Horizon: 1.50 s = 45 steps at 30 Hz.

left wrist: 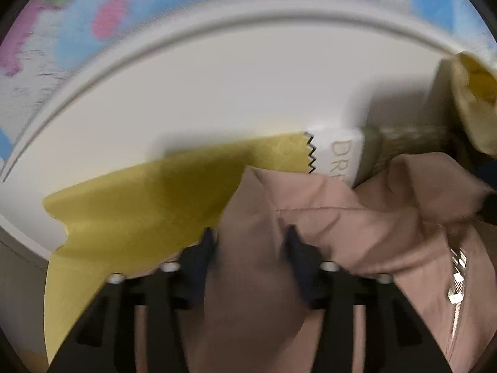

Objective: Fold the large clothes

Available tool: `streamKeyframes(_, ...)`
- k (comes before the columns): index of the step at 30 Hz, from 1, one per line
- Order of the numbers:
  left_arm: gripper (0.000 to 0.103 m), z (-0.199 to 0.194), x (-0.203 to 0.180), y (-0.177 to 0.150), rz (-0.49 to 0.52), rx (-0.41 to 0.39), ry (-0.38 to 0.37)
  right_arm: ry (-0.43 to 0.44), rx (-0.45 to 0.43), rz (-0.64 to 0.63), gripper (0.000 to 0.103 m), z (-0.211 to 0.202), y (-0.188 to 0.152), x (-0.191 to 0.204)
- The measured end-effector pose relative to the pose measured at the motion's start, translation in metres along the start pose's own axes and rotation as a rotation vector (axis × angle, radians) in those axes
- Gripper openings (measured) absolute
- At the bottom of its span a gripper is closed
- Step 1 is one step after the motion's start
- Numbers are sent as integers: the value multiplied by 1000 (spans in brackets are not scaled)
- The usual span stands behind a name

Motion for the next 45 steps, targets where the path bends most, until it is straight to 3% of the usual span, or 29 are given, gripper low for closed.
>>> streamKeyframes(1, 67, -13, 6, -2, 4, -26, -14, -50, -43, -33, 83, -34, -14, -5)
streamKeyframes(3, 71, -36, 15, -6, 15, -82, -35, -95, -74, -56, 88, -75, -39, -17)
streamKeyframes(5, 76, -62, 22, -13, 51, -123, -35, -117, -50, -38, 91, -110, -83, -34)
streamKeyframes(8, 79, -98, 19, -34, 92, -148, -112, -149, 42, 62, 94, -151, -165, -71)
streamKeyframes(10, 79, -108, 11, -49, 123, -137, -157, -197, 106, 136, 95, -170, -221, -93)
streamKeyframes(12, 79, -121, -10, -73, 167, -118, -205, -179, 150, 239, 95, -173, -269, -105)
streamKeyframes(14, 79, -126, -31, -95, 211, -103, -236, -171, 168, 316, 94, -170, -294, -109)
streamKeyframes(16, 80, -132, -49, -111, 255, -102, -250, -152, 144, 343, 84, -166, -301, -108)
streamKeyframes(18, 80, -137, -67, -122, 281, -92, -261, -92, 90, 336, 40, -165, -296, -99)
streamKeyframes(20, 80, -138, -81, -126, 294, -72, -292, -41, 86, 310, 6, -161, -290, -91)
streamKeyframes(22, 80, -143, -92, -126, 301, -75, -296, 35, 35, 345, 6, -175, -277, -90)
streamKeyframes(26, 80, -155, -113, -122, 295, -73, -362, 116, -223, 391, 5, -269, -234, -102)
streamKeyframes(29, 80, -156, -133, -118, 305, -65, -407, 181, -328, 396, 5, -325, -216, -100)
streamKeyframes(31, 80, -150, -146, -117, 304, -37, -427, 214, -318, 391, 5, -332, -211, -89)
streamKeyframes(34, 80, -135, -172, -119, 305, 33, -472, 334, -243, 399, 5, -319, -210, -61)
streamKeyframes(38, 73, -108, -209, -131, 306, 148, -494, 477, -219, 376, 6, -310, -193, -16)
streamKeyframes(41, 62, -102, -221, -125, 314, 136, -465, 563, -221, 318, 6, -305, -169, 24)
streamKeyframes(45, 58, -127, -196, -86, 136, 137, -623, 703, -244, 263, 6, -282, -129, 78)
Point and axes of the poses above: each gripper's, at about its wrist camera, not at the fingertips, and z roughly the way its jaws point, x to its left, y to its top, the point moved 8 cm from there along z, roughly the way its jaws point, and after that the axes turned 12 degrees about -z, right-handed, at the moved point
